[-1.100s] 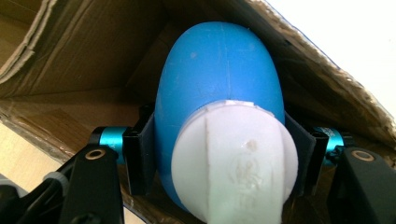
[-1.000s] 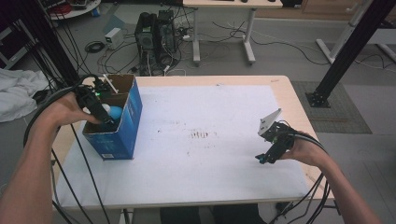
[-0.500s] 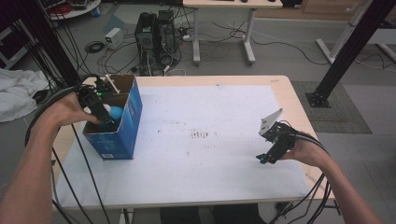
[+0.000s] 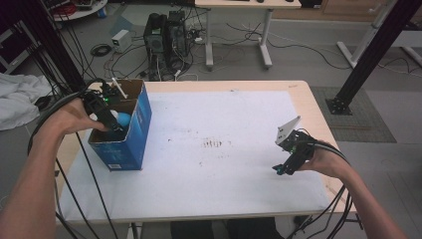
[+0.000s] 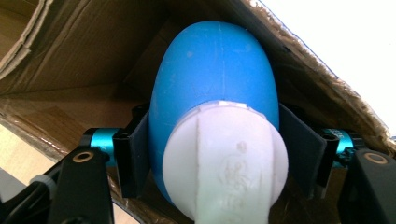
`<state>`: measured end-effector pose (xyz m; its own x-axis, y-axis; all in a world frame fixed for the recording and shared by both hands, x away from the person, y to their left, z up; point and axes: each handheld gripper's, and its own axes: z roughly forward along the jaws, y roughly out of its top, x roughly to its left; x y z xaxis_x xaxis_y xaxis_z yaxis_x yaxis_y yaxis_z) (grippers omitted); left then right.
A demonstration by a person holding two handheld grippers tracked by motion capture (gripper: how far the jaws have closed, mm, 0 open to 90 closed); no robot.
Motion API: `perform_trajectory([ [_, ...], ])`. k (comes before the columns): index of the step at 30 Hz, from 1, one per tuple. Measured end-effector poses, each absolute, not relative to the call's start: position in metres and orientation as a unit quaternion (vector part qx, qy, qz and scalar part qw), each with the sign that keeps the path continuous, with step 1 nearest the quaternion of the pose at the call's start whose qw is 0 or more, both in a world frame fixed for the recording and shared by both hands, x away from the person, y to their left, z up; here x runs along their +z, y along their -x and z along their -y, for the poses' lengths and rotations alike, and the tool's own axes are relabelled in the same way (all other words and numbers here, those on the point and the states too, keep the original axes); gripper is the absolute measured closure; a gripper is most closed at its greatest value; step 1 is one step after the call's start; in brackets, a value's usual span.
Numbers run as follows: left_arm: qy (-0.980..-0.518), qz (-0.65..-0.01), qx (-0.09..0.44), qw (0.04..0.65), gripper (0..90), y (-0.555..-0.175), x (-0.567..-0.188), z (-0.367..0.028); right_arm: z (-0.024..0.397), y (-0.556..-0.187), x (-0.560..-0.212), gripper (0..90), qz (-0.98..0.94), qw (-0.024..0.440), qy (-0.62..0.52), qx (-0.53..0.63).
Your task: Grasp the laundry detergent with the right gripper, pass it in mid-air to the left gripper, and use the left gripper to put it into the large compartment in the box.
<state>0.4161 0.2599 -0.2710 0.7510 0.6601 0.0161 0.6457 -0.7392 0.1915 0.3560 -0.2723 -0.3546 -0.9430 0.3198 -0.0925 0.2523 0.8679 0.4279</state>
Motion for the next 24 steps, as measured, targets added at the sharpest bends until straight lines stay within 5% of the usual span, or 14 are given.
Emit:
perform_trajectory([
  [24, -0.929, -0.358, 0.04, 0.081, 28.3, -0.4171, -0.2699, -0.2586, 0.2715, -0.354, -0.357, 13.0, -0.964, 0.075, -0.155, 0.205],
])
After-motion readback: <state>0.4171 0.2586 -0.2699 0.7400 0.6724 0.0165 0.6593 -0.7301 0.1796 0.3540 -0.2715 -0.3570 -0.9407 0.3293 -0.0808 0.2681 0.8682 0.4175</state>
